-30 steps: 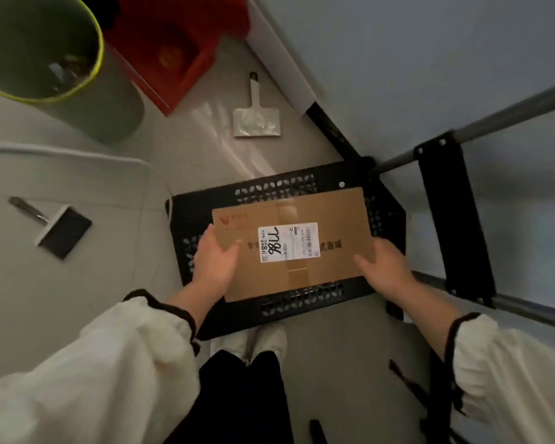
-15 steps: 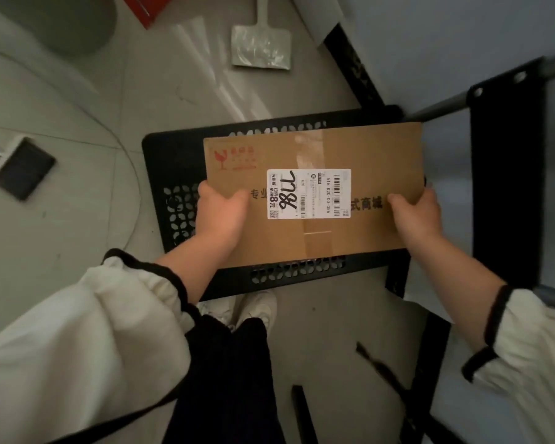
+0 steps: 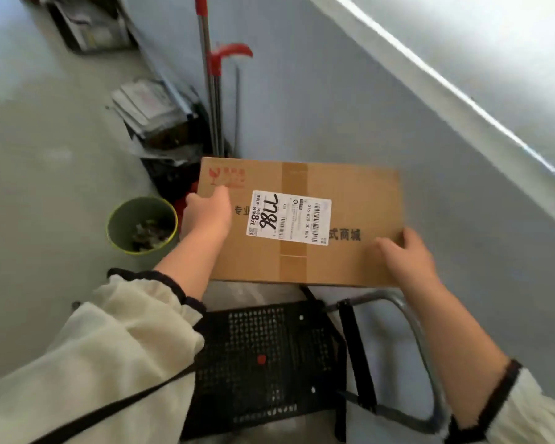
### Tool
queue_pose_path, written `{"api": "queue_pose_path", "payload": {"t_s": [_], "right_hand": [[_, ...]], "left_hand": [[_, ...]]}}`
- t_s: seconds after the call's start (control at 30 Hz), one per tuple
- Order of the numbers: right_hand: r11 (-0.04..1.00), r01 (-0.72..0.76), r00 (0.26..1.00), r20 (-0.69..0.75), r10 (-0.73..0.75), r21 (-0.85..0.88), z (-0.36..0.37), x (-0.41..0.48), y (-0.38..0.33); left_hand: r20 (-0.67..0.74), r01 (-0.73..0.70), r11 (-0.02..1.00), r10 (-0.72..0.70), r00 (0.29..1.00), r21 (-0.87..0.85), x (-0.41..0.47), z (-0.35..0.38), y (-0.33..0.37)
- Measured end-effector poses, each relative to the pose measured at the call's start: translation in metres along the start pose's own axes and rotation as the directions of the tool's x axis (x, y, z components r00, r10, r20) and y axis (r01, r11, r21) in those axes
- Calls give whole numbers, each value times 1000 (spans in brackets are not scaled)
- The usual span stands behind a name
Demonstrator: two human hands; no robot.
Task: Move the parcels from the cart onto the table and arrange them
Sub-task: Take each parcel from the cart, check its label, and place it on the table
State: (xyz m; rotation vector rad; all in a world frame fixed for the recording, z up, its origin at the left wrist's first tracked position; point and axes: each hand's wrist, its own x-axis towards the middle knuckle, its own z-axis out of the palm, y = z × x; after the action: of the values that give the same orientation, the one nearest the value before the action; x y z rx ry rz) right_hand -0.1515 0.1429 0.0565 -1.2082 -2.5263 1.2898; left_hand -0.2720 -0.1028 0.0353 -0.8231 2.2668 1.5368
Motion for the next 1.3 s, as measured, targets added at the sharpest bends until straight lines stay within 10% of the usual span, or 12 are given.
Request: {"api": "queue_pose_path", "payload": {"t_s": [0.4,0.93,1.3], "right_hand": [[708,467,882,-221,-417,530,-171,-189,-186],[595,451,871,-183,-456,665,-185,-190,-176],[596,80,961,97,-258,799,-144,-131,-147]], "left_hand": [[25,-717,661,739,673,-224,-177,-262,158],[47,-824,529,846,531,-204,-226,-278,165],[-41,-948,184,983,180,258,-298,-253,178]]}}
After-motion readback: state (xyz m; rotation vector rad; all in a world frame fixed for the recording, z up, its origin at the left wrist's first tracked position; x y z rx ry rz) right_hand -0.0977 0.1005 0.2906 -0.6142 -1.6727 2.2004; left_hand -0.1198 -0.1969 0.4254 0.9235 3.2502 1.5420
